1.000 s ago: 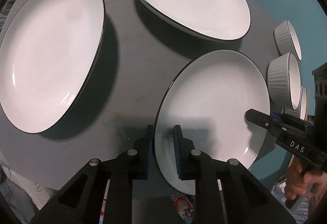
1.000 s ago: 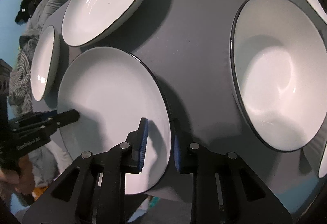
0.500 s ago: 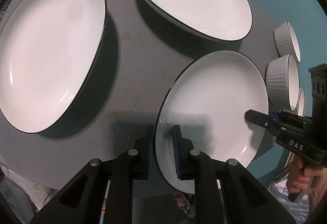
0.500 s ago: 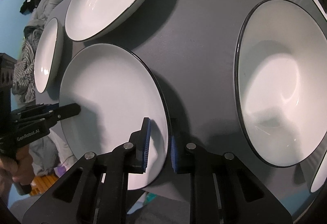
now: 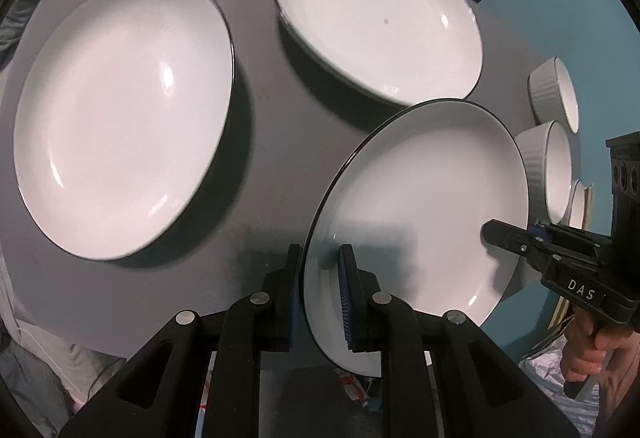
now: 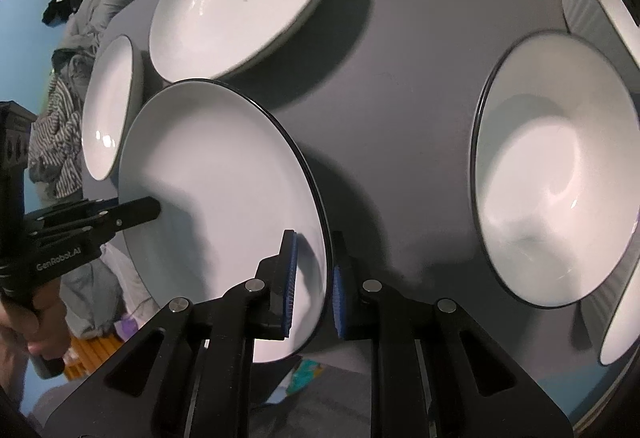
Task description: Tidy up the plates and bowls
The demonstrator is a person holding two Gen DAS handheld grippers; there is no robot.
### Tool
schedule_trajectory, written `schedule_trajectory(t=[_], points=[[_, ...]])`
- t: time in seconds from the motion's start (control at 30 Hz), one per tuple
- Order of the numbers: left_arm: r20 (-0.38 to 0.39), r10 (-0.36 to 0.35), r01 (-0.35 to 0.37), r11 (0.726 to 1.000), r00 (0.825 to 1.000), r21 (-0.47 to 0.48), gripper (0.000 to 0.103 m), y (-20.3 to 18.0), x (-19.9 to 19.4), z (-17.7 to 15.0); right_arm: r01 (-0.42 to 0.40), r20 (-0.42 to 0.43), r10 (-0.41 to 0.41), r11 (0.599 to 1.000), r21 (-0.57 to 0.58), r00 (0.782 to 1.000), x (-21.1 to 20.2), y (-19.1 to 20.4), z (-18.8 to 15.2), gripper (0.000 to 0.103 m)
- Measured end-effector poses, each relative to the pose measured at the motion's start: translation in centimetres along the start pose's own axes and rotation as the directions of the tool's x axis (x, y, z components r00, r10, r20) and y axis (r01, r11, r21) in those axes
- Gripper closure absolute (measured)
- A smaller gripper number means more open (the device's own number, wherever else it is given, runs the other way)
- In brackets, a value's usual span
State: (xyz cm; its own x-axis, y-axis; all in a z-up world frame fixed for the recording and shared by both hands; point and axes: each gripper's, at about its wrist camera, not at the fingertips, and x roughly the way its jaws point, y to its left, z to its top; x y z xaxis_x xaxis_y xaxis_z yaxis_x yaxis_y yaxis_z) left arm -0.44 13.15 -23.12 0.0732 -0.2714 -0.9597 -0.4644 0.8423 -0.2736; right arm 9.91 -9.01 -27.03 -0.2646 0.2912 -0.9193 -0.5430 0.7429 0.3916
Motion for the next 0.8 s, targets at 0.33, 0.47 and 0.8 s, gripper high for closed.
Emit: schedule_trajectory(t=[0.33,0.47,0.8], points=[[0.065,0.008,-0.009,1.000,0.998,0.015,0.086,0.7,-3.0,3.7,0.003,0.042,-0.003,1.000,-0.006,0.999,-2.4,0.7,3.8,0.088],[0.084,0.022,-0.024,0.999,0.996,0.023,0.085,1.7,-4.4,5.7,0.012,0.056,-0.011,1.000,-0.012,0.998,-2.5,0.9,5.8,0.088],[0.125,0.062,-0.064,0.998,0.990,0.010,0.084,0.7,-3.5,10.0,0.003,0.080,-0.003,1.000,-0.002,0.997,-2.4,2.1,10.3,0.088]])
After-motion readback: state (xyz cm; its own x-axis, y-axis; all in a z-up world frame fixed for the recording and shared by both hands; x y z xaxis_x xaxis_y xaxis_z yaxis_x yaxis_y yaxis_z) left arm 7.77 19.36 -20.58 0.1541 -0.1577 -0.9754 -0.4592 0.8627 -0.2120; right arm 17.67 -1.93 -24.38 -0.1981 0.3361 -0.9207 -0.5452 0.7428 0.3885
